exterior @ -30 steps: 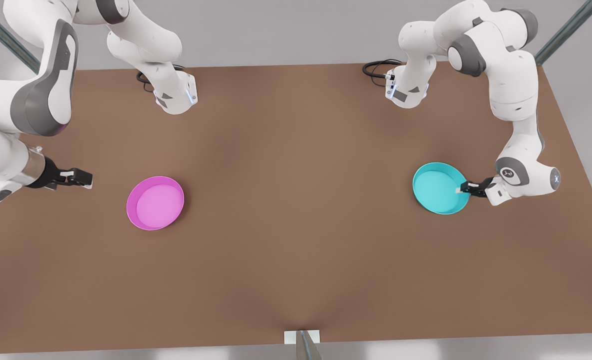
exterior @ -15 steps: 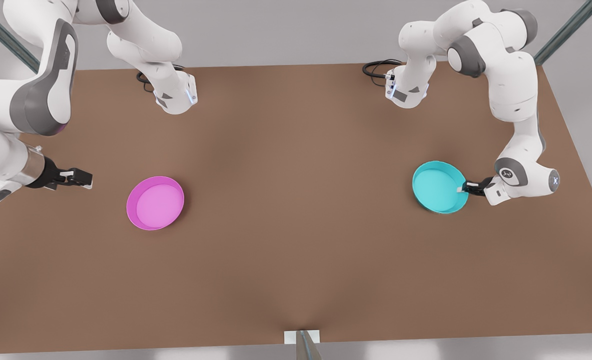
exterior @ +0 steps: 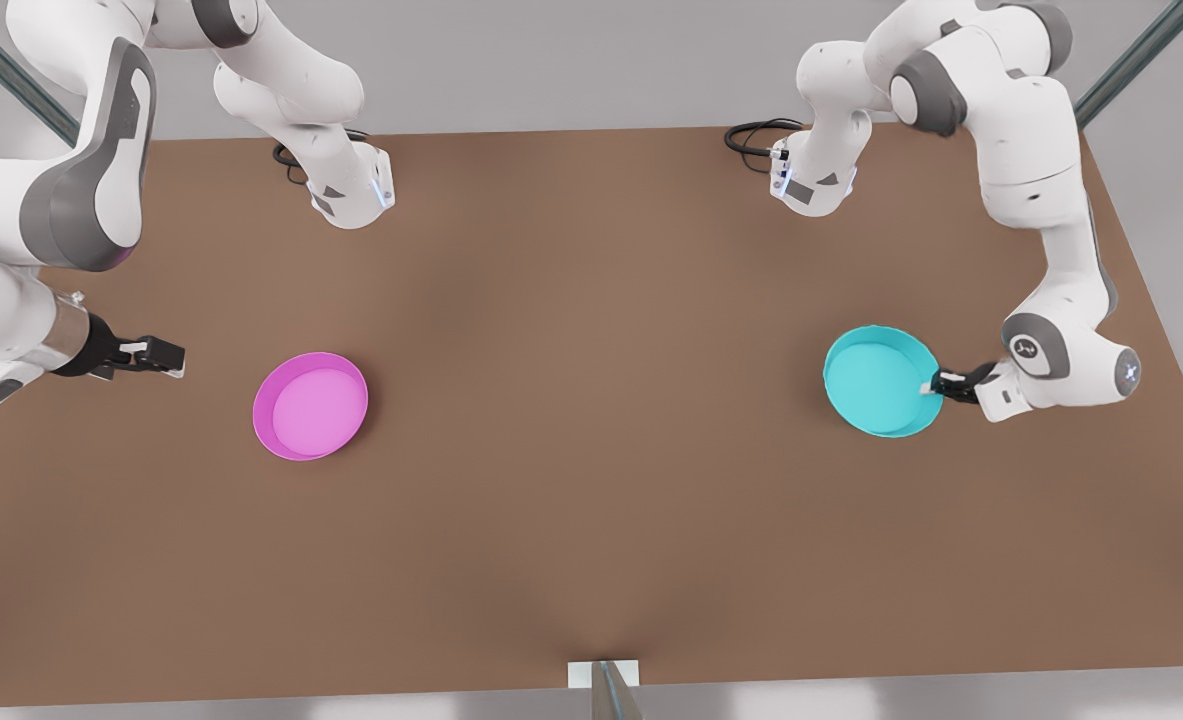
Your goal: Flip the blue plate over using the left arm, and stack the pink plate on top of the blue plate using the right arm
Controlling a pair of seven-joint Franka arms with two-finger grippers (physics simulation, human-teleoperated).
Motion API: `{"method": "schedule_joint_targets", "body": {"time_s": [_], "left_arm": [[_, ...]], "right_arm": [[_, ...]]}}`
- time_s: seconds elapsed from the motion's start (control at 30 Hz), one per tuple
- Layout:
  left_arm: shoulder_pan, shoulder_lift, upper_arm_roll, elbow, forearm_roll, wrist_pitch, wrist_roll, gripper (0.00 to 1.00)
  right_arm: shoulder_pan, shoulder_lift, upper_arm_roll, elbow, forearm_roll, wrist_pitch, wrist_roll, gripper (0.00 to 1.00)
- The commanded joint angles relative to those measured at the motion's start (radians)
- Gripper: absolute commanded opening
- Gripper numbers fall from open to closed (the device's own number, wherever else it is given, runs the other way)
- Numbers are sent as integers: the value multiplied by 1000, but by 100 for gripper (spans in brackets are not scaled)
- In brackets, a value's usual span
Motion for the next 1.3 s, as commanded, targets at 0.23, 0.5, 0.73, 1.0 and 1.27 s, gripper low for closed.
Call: {"method": "schedule_joint_targets", "body": {"time_s": [0.23, 0.5, 0.73, 1.0, 1.27], "left_arm": [[-95, -2, 2, 105, 155, -57, -158, 21], [-307, -23, 2, 214, 404, -157, -492, 21], [-520, -37, -3, 234, 542, -177, -822, 21], [-744, -37, -3, 259, 733, -150, -1007, 21], [-934, -14, -6, 272, 1081, -142, -1266, 21]], "right_arm": [[0, 1, 0, -2, 3, 9, 0, 100], [0, 0, 0, -2, 0, 14, 0, 100], [0, 0, 0, -2, 2, 14, 0, 100], [0, 0, 0, -2, 3, 15, 0, 100], [0, 0, 0, -2, 3, 15, 0, 100]]}}
